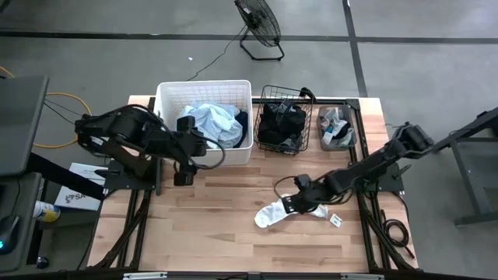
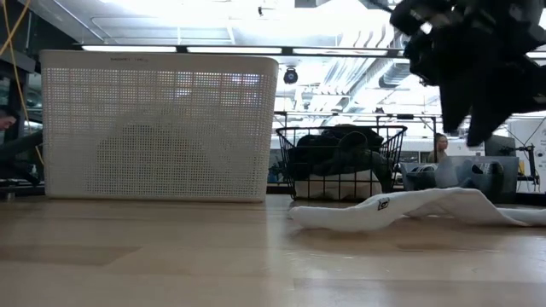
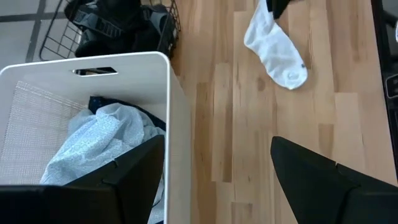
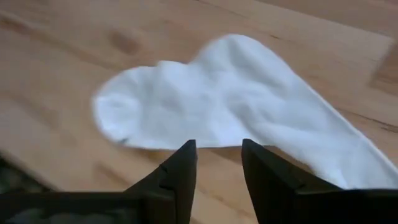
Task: Pick & Place Cloths
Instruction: Put the white sock into the black bin
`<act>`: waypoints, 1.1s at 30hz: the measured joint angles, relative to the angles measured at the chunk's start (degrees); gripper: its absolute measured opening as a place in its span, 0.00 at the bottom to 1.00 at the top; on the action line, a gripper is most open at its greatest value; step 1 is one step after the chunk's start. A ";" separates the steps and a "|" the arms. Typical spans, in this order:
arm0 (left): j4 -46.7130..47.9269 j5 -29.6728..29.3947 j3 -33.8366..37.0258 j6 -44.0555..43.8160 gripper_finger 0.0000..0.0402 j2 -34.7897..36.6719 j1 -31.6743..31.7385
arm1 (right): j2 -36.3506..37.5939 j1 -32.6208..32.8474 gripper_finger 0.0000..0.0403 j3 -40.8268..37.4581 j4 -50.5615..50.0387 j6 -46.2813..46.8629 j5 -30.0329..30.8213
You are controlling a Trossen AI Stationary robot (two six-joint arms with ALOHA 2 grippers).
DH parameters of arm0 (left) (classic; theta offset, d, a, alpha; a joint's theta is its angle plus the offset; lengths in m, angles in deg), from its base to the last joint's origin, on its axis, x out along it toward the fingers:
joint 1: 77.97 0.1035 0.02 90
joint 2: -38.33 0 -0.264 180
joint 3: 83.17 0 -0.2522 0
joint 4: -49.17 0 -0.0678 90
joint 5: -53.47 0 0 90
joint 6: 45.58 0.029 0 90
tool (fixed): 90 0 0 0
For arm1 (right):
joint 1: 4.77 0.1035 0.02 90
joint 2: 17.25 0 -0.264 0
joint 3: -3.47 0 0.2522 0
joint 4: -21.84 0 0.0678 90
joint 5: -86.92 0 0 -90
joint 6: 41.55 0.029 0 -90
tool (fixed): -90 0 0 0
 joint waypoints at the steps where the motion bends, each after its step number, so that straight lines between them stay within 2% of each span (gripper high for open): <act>1: 0.00 -0.01 0.00 0.00 0.72 0.50 0.00 | -1.67 0.00 0.29 1.31 -2.04 0.76 -0.40; 4: 0.00 -0.04 0.00 0.00 0.72 2.32 0.00 | -5.82 -0.02 0.26 3.47 -5.14 2.49 -1.17; 10: 0.00 -0.04 0.00 0.81 0.72 4.05 0.02 | -10.21 -0.61 0.24 3.78 -0.72 2.30 -0.73; 16: -0.05 0.41 0.53 2.38 0.72 5.45 0.02 | -10.94 -0.66 0.25 3.78 0.60 4.78 1.43; 21: -0.04 0.42 2.36 2.99 0.72 6.81 0.02 | -10.94 -0.66 0.25 3.78 1.82 5.14 5.93; 25: -0.04 0.42 4.58 2.92 0.72 7.78 0.02 | -10.94 -0.67 0.33 3.78 3.34 5.20 5.99; 29: -0.37 0.44 7.57 3.14 0.72 9.28 0.02 | -11.05 -0.63 0.46 3.78 3.96 6.38 8.15; 33: -5.12 0.41 13.27 4.10 0.72 13.33 0.02 | -12.46 -0.70 0.57 3.71 2.84 6.27 8.86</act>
